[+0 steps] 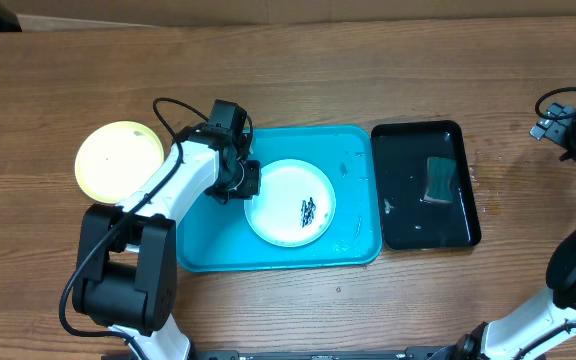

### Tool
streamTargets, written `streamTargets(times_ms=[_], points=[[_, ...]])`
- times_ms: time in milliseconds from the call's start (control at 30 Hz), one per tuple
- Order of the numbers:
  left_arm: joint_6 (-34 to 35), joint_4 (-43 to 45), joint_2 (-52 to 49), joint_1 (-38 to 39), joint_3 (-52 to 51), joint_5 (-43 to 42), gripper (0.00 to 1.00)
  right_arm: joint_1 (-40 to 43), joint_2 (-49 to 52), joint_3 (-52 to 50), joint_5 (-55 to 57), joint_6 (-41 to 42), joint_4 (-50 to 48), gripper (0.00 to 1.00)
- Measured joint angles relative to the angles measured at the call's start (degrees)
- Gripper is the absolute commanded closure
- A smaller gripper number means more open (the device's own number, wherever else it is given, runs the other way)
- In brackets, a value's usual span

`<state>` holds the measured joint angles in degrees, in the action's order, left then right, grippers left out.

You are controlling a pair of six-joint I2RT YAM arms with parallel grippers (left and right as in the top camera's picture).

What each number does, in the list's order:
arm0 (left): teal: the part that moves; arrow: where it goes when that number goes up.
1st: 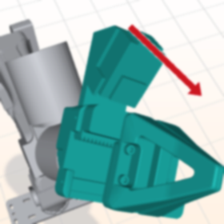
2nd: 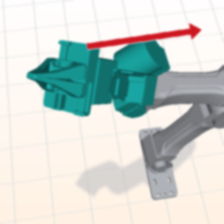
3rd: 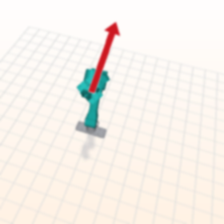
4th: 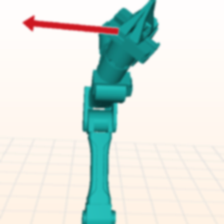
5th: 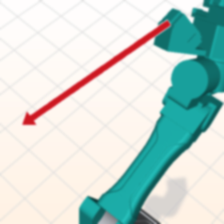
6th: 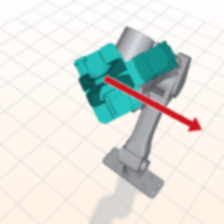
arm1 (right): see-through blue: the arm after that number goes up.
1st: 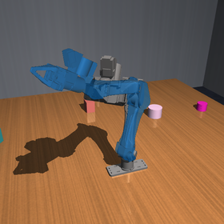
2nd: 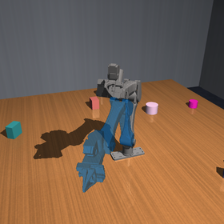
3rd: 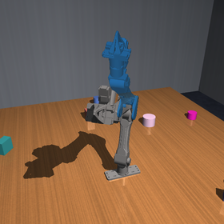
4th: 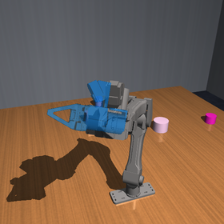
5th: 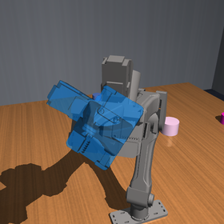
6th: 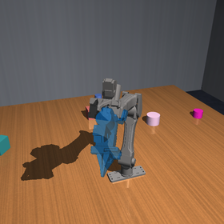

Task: Clean dirty plates on tray and stack at the side
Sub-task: 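Hold the white plate rim steady with the left gripper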

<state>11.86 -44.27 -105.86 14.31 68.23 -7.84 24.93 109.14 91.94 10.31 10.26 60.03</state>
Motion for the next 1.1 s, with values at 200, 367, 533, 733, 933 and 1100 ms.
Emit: streamTargets(times_ms=[200, 367, 533, 733, 933, 1100], points=[[0.1, 1.5, 0.0, 0.7, -1.6, 0.2, 0.88, 0.0, 0.0, 0.0, 0.0, 0.0, 0.0, 0.00], [0.2, 2.4, 0.0, 1.1, -2.3, 0.4, 0.96, 0.0, 0.0, 0.0, 0.0, 0.0, 0.0, 0.00], [3.3, 2.7, 0.0, 1.1, -2.3, 0.4, 0.96, 0.0, 0.0, 0.0, 0.0, 0.0, 0.0, 0.00], [9.8, 3.2, 0.0, 1.1, -2.3, 0.8, 0.96, 0.0, 0.0, 0.0, 0.0, 0.0, 0.0, 0.00], [14.5, 3.4, 0.0, 1.1, -2.3, 1.5, 0.89, 0.0, 0.0, 0.0, 0.0, 0.0, 0.0, 0.00], [16.7, 4.0, 0.0, 1.0, -2.3, 2.4, 0.86, 0.0, 0.0, 0.0, 0.0, 0.0, 0.0, 0.00]])
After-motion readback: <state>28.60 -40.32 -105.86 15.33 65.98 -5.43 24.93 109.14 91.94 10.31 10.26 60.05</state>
